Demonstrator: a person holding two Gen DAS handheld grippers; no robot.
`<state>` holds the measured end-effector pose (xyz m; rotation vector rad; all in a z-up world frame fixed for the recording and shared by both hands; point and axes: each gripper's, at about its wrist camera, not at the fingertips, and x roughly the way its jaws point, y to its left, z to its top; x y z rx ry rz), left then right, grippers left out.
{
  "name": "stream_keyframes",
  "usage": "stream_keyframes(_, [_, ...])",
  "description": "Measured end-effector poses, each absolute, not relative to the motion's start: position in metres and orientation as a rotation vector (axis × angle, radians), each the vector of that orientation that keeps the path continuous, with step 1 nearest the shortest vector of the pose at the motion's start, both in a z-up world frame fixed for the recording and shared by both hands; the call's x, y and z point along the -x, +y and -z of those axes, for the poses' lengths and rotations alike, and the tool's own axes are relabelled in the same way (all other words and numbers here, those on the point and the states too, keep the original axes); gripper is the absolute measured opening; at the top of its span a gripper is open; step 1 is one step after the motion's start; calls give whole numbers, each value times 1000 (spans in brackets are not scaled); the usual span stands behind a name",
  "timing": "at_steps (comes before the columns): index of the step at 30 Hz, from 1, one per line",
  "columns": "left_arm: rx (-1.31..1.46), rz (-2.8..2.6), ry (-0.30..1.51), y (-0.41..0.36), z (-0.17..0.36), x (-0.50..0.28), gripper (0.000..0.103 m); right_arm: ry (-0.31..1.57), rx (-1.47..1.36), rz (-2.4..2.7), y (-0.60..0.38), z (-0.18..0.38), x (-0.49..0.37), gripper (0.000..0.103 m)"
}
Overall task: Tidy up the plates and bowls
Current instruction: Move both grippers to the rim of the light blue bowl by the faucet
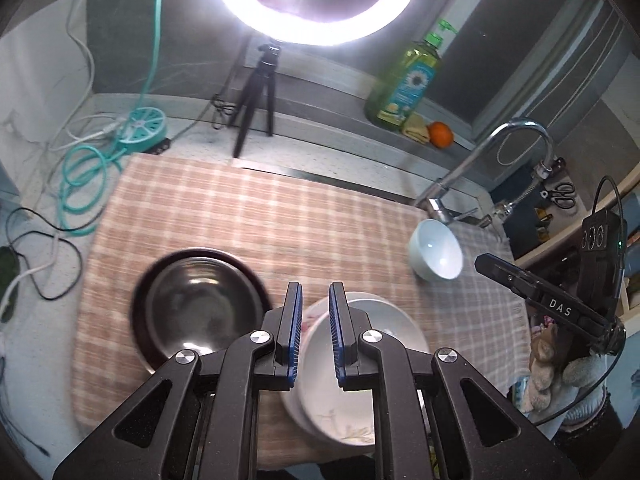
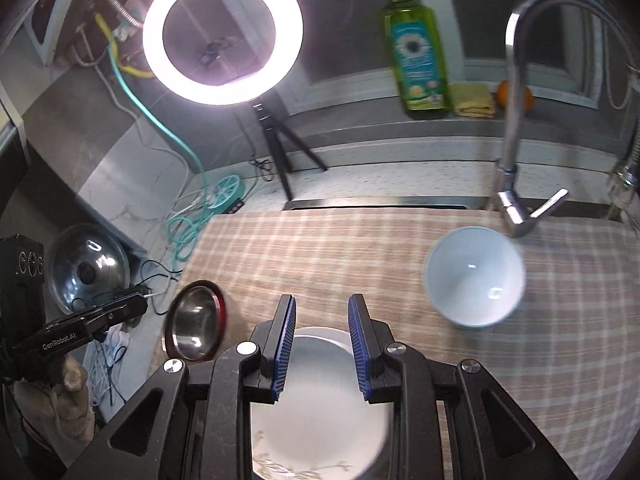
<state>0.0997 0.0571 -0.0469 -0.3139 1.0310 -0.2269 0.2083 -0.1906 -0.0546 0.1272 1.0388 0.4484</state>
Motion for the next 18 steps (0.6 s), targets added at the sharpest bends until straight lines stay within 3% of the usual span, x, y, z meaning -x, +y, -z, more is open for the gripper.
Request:
stream_keyframes(6, [325,270,1052,11,55,-108,12,1016,-129,-392,-243,56,-209,27])
stream_keyframes(9, [323,286,1056,-12,58,-113,12,999,-122,-381,-266,59,-210,38])
stream_keyframes(18, [313,304,1098,-73,78,-138,12,1003,-142,-335,-324,73,-231,39])
